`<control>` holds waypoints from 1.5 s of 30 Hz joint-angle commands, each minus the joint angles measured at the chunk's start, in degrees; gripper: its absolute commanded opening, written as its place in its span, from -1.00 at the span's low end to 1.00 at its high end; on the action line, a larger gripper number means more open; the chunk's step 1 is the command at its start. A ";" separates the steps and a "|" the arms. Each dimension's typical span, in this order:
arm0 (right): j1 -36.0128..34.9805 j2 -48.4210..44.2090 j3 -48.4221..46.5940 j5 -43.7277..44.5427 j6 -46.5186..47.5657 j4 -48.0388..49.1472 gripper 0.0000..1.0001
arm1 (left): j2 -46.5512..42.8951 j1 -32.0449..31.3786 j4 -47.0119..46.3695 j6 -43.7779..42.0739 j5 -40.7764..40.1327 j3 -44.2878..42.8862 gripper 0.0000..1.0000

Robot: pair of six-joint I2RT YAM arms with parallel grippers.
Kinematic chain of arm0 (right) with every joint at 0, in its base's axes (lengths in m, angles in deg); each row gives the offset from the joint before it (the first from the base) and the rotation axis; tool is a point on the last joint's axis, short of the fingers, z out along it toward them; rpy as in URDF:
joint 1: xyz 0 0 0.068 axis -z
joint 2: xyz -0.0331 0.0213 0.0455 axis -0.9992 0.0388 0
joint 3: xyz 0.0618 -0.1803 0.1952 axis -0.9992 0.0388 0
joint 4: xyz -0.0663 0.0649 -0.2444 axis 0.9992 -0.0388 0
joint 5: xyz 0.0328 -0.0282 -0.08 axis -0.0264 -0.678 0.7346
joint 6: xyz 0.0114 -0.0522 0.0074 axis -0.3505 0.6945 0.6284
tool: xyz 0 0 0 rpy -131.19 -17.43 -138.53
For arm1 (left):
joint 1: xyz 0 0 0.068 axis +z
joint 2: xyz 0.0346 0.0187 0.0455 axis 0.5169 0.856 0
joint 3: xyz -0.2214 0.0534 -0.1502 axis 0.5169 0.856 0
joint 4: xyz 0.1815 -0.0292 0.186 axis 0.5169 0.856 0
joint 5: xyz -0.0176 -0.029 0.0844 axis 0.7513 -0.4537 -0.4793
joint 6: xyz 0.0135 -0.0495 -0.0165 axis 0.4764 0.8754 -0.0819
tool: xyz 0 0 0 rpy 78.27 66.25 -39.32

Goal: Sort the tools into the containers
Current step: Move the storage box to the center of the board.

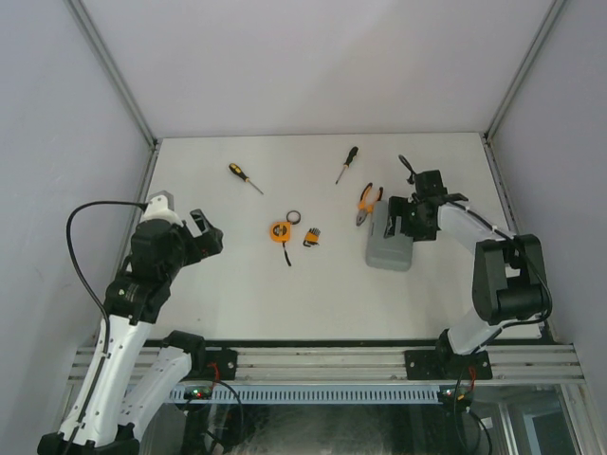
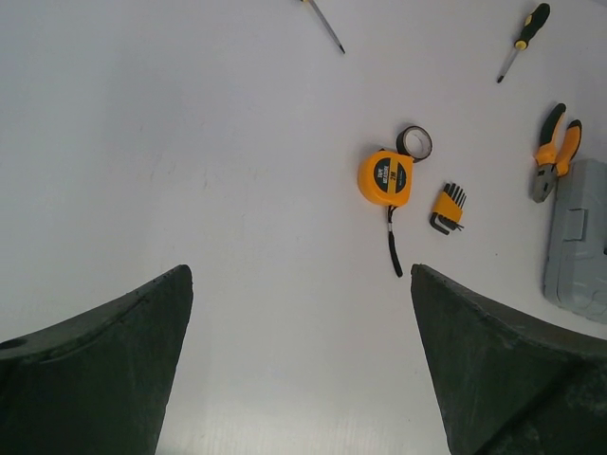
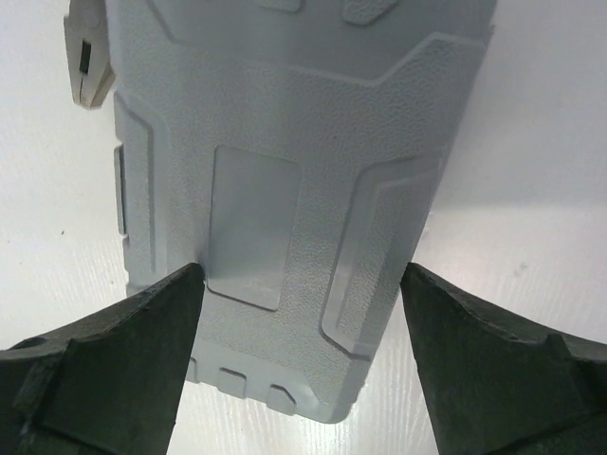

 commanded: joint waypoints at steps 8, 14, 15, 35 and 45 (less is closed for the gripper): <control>-12.05 -4.15 5.25 2.73 1.36 0.18 0.51 | 0.30 0.58 -1.18 0.51 2.80 1.36 1.00; -19.01 -4.98 7.30 2.23 0.64 -0.61 0.50 | 0.67 0.58 -1.91 0.93 4.39 2.05 1.00; -20.32 -4.91 7.45 2.41 0.64 -0.85 0.50 | 0.74 0.62 -2.02 1.00 4.70 2.11 1.00; -36.22 -11.06 11.41 3.38 -2.49 1.47 0.64 | 3.34 0.63 -6.84 3.19 13.11 4.98 1.00; -36.38 -21.60 14.46 11.78 -12.87 13.13 0.85 | 2.64 0.65 -8.97 5.34 12.54 6.73 0.87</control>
